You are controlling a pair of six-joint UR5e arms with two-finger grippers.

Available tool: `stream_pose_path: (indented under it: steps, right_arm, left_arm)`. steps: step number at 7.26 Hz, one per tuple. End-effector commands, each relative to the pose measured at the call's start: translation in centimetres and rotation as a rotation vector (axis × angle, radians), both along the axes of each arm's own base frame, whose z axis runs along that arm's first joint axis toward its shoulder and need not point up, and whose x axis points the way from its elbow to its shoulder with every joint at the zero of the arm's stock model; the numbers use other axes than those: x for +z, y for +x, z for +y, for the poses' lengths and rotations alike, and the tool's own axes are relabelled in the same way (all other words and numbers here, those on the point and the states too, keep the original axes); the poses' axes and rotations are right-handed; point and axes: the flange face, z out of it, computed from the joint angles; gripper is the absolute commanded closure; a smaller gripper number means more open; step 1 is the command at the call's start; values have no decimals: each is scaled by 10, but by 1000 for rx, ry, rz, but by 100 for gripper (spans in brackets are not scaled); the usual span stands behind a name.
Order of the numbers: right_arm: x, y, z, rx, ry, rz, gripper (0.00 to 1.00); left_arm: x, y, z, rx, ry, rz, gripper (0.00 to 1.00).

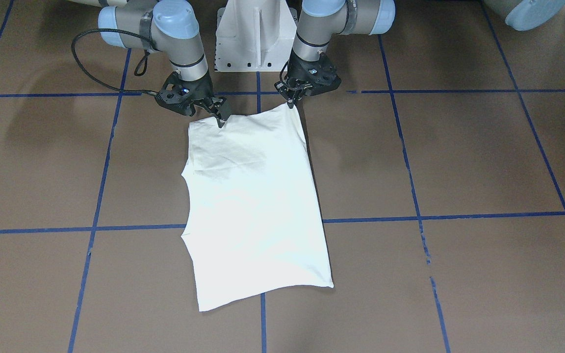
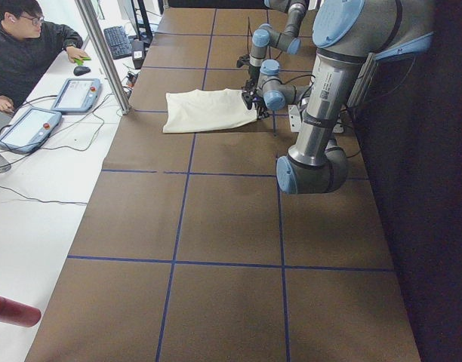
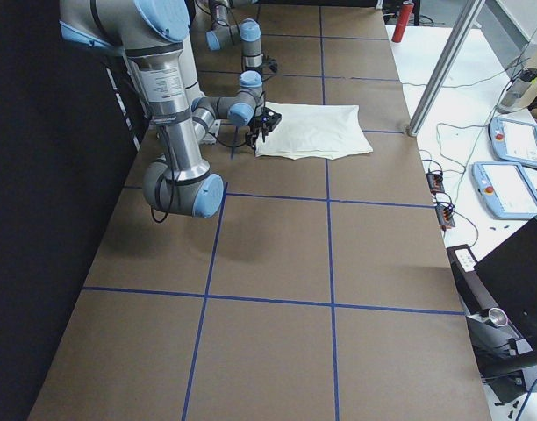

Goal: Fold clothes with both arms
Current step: 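Move the right gripper to the shirt's near corner beside the left gripper, then grasp the near edge of the folded shirt with both grippers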

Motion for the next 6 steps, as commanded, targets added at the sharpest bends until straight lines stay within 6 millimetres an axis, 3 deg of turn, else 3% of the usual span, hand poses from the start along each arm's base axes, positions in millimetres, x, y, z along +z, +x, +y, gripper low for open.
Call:
stream_pose_path:
  steps: [1,6]
  right_arm:
    - [12,-7,1,-2,-3,26,0]
    - [17,-9,-4,6,6,43,0]
  left_arm:
    - [0,0,0,0,0,0,100]
    - [1,1,0,0,0,-1,100]
